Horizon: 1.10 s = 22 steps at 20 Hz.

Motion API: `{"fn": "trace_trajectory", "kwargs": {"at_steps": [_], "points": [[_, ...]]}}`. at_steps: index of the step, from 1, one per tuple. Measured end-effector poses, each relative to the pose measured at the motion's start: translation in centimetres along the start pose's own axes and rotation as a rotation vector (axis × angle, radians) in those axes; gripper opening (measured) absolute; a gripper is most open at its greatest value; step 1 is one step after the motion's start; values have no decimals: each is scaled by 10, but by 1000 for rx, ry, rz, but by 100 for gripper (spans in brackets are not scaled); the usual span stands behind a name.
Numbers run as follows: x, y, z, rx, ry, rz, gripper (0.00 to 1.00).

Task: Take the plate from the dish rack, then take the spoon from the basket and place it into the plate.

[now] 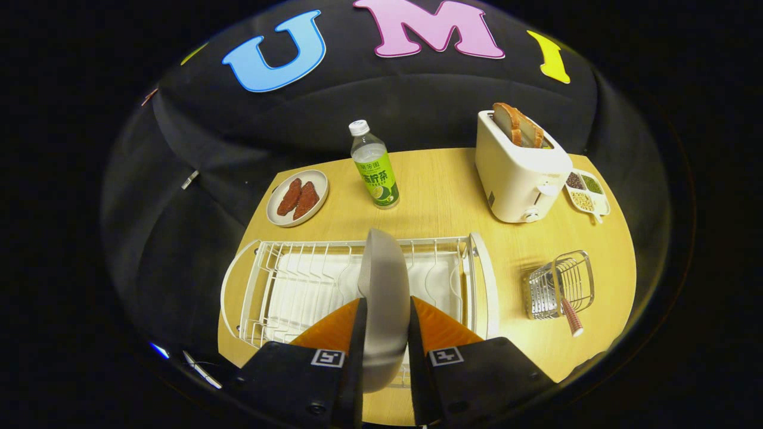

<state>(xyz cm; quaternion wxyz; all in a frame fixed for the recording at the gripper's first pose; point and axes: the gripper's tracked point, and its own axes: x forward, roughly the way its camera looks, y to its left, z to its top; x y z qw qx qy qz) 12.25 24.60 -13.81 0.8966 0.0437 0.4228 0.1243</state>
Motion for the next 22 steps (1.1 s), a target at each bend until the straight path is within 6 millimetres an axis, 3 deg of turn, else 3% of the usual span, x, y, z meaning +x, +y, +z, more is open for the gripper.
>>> {"fn": "trace_trajectory", "kwargs": {"at_steps": [2, 13, 22], "points": [[-2, 6, 0, -50, -7, -23, 33], [-7, 15, 22, -160, -46, -120, 33], [-12, -9, 25, -132, -38, -148, 30]]}}
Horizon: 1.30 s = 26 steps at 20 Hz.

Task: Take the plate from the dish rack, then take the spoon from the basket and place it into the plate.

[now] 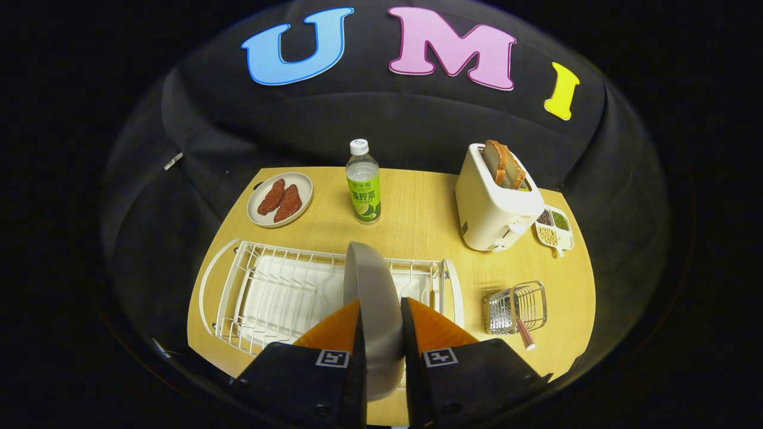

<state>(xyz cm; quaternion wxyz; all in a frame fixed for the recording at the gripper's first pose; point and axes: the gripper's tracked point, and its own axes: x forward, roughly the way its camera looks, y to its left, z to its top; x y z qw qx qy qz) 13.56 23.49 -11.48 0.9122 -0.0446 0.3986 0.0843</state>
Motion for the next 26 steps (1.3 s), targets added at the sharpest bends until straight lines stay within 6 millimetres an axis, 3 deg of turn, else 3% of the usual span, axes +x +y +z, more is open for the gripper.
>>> {"fn": "trace_trajectory", "kwargs": {"at_steps": [8, 15, 18, 21, 26], "points": [[-17, -25, -2, 32, -19, 60, 21], [-87, -71, -19, 65, -95, 192, 21], [-116, -102, -49, 92, -96, 219, 21], [-135, -130, -94, 152, -57, 254, 21], [-138, -168, -171, 254, 31, 325, 21]]}}
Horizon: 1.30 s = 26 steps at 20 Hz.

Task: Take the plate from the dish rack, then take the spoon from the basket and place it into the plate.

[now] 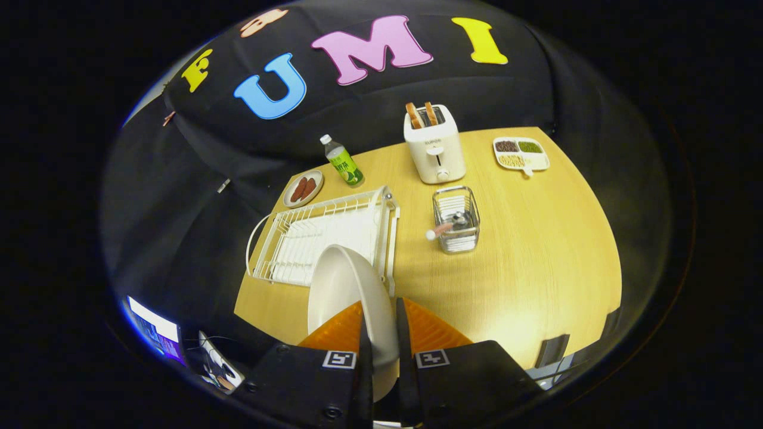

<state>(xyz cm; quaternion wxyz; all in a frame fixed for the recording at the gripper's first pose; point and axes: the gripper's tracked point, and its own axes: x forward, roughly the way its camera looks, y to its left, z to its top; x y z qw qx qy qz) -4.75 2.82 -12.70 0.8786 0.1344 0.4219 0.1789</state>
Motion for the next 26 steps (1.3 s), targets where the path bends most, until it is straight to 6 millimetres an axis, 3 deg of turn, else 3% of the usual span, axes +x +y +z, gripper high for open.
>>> {"fn": "trace_trajectory", "kwargs": {"at_steps": [4, 7, 11, 14, 17, 20, 21, 22, 26], "points": [[11, -49, -28, 24, 62, -13, 21], [28, -77, -31, 21, 102, -27, 21], [59, -92, -28, 33, 135, 32, 21], [80, -115, -36, -28, 179, 18, 22], [93, -121, -40, -28, 204, 62, 23], [106, -139, -33, -104, 154, 28, 24], [102, -138, -29, -114, 136, 32, 30], [103, -136, -26, -128, 109, 37, 45], [89, -119, 15, -264, -78, 32, 86]]}}
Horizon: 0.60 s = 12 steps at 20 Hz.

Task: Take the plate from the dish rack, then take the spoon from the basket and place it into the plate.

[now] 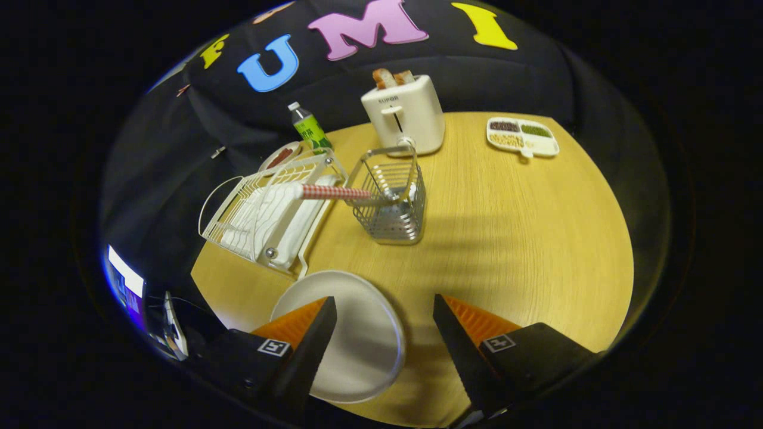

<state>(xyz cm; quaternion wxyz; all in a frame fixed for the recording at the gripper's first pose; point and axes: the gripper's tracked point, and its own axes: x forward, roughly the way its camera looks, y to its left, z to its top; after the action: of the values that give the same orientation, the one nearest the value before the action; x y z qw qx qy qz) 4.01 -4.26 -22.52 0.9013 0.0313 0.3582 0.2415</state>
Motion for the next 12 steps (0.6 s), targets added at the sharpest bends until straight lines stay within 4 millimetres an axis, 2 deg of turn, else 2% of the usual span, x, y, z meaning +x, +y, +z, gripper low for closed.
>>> {"fn": "trace_trajectory", "kwargs": {"at_steps": [1, 3, 5, 9, 11, 12], "points": [[-3, 5, 17, -36, -61, -2, 98], [-10, 22, 50, -82, -174, 14, 98], [-10, 40, 73, -117, -240, 42, 98], [3, 66, 99, -180, -299, 90, 98], [16, 68, 101, -211, -319, 82, 98], [25, 63, 102, -237, -329, 58, 98]]}}
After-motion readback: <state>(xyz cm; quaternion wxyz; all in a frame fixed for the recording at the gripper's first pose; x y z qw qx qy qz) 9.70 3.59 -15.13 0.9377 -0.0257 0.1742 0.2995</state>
